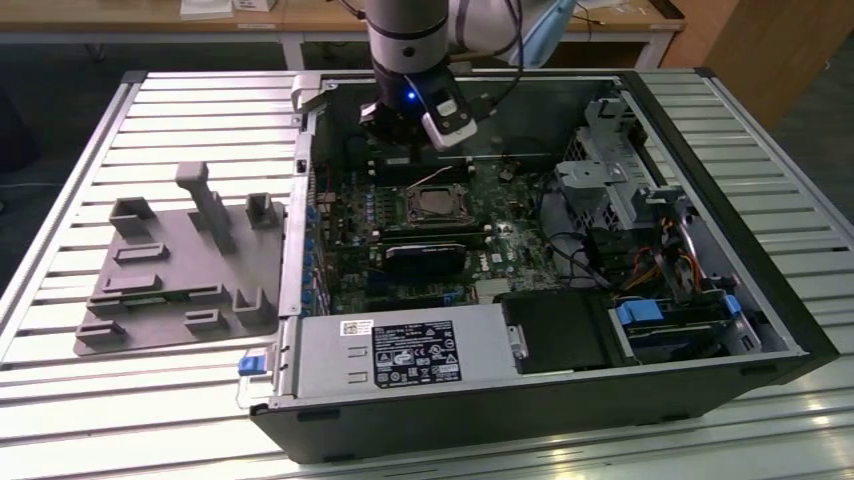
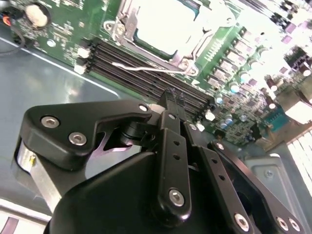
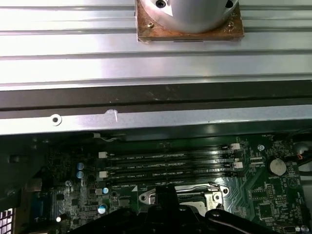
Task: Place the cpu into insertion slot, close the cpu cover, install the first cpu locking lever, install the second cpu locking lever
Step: 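Install the first cpu locking lever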
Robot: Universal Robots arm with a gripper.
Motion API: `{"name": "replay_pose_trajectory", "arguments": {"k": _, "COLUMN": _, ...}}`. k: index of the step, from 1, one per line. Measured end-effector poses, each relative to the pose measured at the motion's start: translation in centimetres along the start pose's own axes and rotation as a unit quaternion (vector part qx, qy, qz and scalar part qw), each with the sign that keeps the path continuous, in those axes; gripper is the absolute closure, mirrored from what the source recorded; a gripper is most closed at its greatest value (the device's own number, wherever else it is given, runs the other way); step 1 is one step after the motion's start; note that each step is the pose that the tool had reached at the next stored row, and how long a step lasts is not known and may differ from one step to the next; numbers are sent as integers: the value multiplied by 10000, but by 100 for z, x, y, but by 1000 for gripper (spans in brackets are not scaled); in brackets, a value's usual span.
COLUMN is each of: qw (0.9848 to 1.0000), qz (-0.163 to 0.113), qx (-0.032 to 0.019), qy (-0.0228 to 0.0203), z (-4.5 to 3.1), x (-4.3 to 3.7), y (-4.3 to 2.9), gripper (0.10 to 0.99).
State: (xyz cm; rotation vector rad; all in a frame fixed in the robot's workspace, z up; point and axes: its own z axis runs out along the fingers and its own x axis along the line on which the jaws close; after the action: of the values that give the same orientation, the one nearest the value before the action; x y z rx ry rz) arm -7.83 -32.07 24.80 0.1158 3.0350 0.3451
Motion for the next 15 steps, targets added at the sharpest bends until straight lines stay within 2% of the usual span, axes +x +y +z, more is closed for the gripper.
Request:
{"name": "replay_pose_trajectory", "arguments": {"k": 6, "qw": 9997, "qz": -58, "qx": 55, "qy": -241, "z": 21, "x": 12, "y": -6, "gripper": 984}}
{"name": "replay_pose_trajectory", "arguments": {"k": 10, "qw": 9994, "qz": -82, "qx": 95, "qy": -330, "z": 37, "x": 13, "y": -9, "gripper": 984}}
{"name": "replay_pose_trajectory", "arguments": {"k": 15, "qw": 9990, "qz": -107, "qx": 187, "qy": -399, "z": 52, "x": 15, "y": -13, "gripper": 984}}
